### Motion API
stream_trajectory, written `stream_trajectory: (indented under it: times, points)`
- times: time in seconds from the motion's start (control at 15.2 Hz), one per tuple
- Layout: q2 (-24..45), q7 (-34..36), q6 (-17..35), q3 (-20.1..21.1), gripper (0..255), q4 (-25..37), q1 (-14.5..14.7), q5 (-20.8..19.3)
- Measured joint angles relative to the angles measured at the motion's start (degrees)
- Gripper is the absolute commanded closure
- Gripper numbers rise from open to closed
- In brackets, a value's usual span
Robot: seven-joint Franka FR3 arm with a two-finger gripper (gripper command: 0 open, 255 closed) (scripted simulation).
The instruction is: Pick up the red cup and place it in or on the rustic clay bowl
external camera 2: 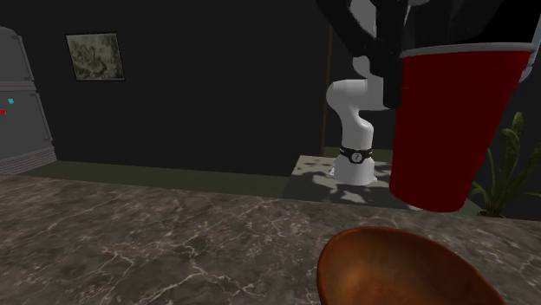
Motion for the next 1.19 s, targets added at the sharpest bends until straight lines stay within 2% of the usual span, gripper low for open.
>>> stream_trajectory:
  times: [0.99, 1.19]
  points:
    - [-2.8, -1.99, 12.94, -0.21, 255, -16.03, 2.33, -0.46]
    - [-2.54, -2.11, 13.95, -0.15, 255, -16.79, 2.42, -0.37]
